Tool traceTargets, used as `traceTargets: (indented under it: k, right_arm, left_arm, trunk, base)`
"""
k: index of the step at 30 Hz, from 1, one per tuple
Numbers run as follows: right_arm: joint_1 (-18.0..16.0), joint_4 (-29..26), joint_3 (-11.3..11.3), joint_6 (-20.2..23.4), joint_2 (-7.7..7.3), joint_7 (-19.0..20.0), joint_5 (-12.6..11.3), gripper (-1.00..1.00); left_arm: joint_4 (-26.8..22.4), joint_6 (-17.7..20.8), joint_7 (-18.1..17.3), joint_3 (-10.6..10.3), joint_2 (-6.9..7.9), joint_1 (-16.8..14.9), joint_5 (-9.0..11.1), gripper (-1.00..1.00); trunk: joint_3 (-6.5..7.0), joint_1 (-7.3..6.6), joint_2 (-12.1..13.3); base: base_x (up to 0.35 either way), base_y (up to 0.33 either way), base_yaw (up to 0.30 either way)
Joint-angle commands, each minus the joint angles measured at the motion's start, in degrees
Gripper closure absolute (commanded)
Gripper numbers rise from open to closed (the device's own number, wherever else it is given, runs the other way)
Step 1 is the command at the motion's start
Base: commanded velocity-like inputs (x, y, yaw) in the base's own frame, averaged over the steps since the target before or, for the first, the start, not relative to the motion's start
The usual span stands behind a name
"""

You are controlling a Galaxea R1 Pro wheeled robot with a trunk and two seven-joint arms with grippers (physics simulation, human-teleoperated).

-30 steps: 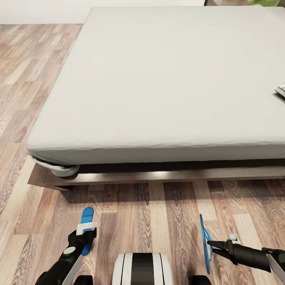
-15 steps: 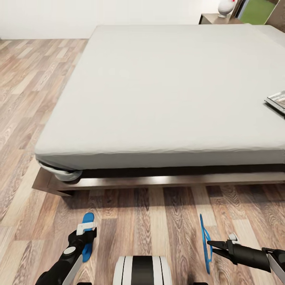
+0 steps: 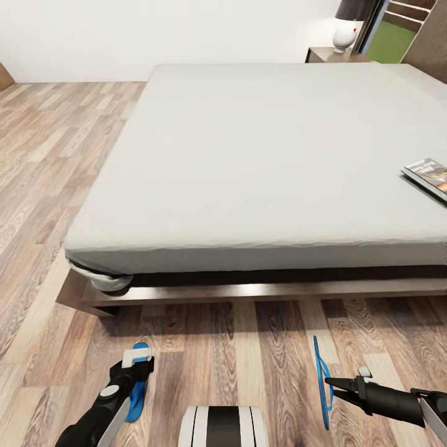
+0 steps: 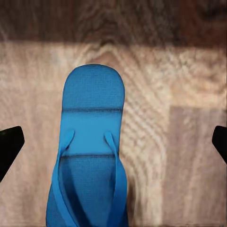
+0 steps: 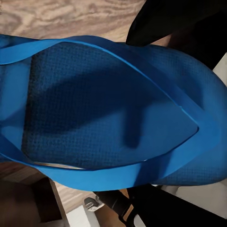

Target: In the bedroom, move the book from the bed onto either nightstand, and place the two sandals side by side next to the bed.

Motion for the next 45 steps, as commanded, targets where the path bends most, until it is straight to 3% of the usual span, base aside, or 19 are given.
traceTargets:
  k: [1, 2, 3, 6, 8, 10, 12, 14, 20, 24, 26, 28, 29, 32, 33, 38, 40, 43, 45]
  right_arm:
    - [0.0, 0.0, 0.0, 0.5, -0.01, 0.1, -0.2, 1.0]
    - [0.0, 0.0, 0.0, 0.5, -0.01, 0.1, -0.2, 1.0]
    - [0.0, 0.0, 0.0, 0.5, 0.01, 0.1, -0.2, 1.0]
    - [0.0, 0.1, 0.0, 0.5, 0.02, 0.0, -0.2, 1.0]
    - [0.0, 0.1, 0.0, 0.5, 0.0, 0.0, -0.2, 1.0]
    - [0.0, 0.1, 0.0, 0.5, 0.0, 0.0, -0.2, 1.0]
    - [0.0, 0.1, 0.0, 0.4, 0.01, 0.0, -0.1, 1.0]
    - [0.0, 0.0, 0.0, 0.3, 0.0, -0.1, -0.1, 1.0]
    - [0.0, -0.7, 0.0, -0.2, -1.22, -0.4, 0.0, 1.0]
    - [0.0, -5.2, 0.0, -0.2, -1.32, -2.6, 0.2, 1.0]
    - [0.0, -6.1, 0.0, -0.2, -1.27, -6.2, 0.3, 1.0]
    - [0.0, -8.0, 0.0, -0.2, -1.25, -14.1, 0.4, 1.0]
    - [0.0, -9.2, 0.1, -0.2, -1.2, -18.7, 0.5, 1.0]
    - [0.0, -13.9, 0.5, -0.2, -1.02, -38.5, 0.8, 1.0]
    - [0.0, -14.5, 0.6, -0.3, -0.97, -42.4, 0.9, 1.0]
    - [0.0, -15.6, 1.0, -0.4, -0.82, -55.5, 1.8, 1.0]
    - [0.0, -15.6, 1.0, -0.5, -0.71, -58.8, 5.1, 1.0]
    - [0.0, -15.1, 1.0, -1.8, -0.28, -62.9, 15.7, 1.0]
    - [0.0, -14.9, 1.0, -5.8, -0.12, -63.6, 19.8, 1.0]
  left_arm:
    - [-0.6, 1.1, -1.5, -0.4, 0.1, 0.0, 0.6, -1.0]
    - [-0.8, 1.3, -2.4, -0.4, 0.11, 0.0, 0.6, -1.0]
    - [-1.6, 1.8, -6.7, 0.0, 0.2, 0.0, 1.2, -1.0]
    - [-2.2, 2.7, -12.4, 1.8, 0.49, 0.0, 4.0, -1.0]
    - [-2.6, 6.0, -19.1, 4.1, 2.5, 0.0, 7.6, -1.0]
    - [-2.8, 7.4, -23.4, 5.0, 3.96, 0.0, 9.1, -1.0]
    - [-2.8, 8.6, -33.0, 6.6, 6.17, 0.0, 12.4, -1.0]
    - [-2.6, 8.8, -36.9, 8.0, 6.81, 0.1, 13.8, -1.0]
    - [5.7, 8.5, -42.9, 13.1, 7.15, 0.8, 14.6, -1.0]
    - [9.0, 8.3, -48.1, 16.3, 7.13, 0.9, 14.6, -1.0]
    - [9.6, 8.2, -48.6, 16.7, 7.12, 0.9, 14.5, -1.0]
    - [9.9, 8.1, -48.8, 16.8, 7.12, 0.9, 14.5, -1.0]
    - [10.0, 8.1, -48.9, 16.9, 7.13, 0.9, 14.5, -1.0]
    - [10.1, 8.0, -48.9, 16.9, 7.08, 0.9, 14.5, -1.0]
    - [10.1, 8.0, -48.9, 16.9, 7.06, 0.9, 14.5, -1.0]
    - [10.1, 8.0, -48.9, 17.0, 7.12, 0.9, 14.4, -1.0]
    - [10.1, 8.0, -48.9, 17.1, 7.12, 0.9, 14.4, -1.0]
    - [10.1, 8.0, -48.9, 17.2, 7.13, 0.9, 14.4, -1.0]
    - [10.1, 8.0, -48.9, 17.2, 7.13, 0.9, 14.4, -1.0]
  trunk:
    - [-0.03, -0.01, 0.0]
    - [-0.03, -0.01, 0.0]
    - [-0.03, -0.01, 0.0]
    - [-0.03, -0.01, 0.0]
    - [-0.03, -0.01, 0.0]
    - [-0.03, -0.01, 0.0]
    - [-0.03, -0.01, 0.0]
    - [-0.03, -0.01, 0.0]
    - [-0.03, -0.01, 0.0]
    - [-0.03, -0.01, 0.0]
    - [-0.03, -0.01, 0.0]
    - [-0.03, -0.01, 0.0]
    - [-0.03, -0.01, 0.0]
    - [-0.03, -0.01, 0.0]
    - [-0.03, -0.01, 0.0]
    - [-0.03, -0.01, 0.0]
    - [-0.03, -0.01, 0.0]
    - [-0.03, -0.01, 0.0]
    - [-0.03, -0.01, 0.0]
  base:
    - [0.0, 0.0, 0.0]
    - [0.0, 0.0, 0.0]
    - [0.0, 0.0, 0.0]
    - [0.0, 0.0, 0.0]
    - [0.0, 0.0, 0.0]
    - [0.0, 0.0, 0.0]
    - [0.0, 0.0, 0.0]
    - [0.0, 0.0, 0.0]
    - [0.0, 0.0, 0.0]
    - [0.0, 0.0, 0.0]
    - [0.0, 0.0, 0.0]
    - [0.0, 0.0, 0.0]
    - [0.0, 0.0, 0.0]
    - [0.0, 0.0, 0.0]
    - [0.0, 0.0, 0.0]
    - [0.0, 0.0, 0.0]
    - [0.0, 0.0, 0.0]
    - [0.0, 0.0, 0.0]
    - [0.0, 0.0, 0.0]
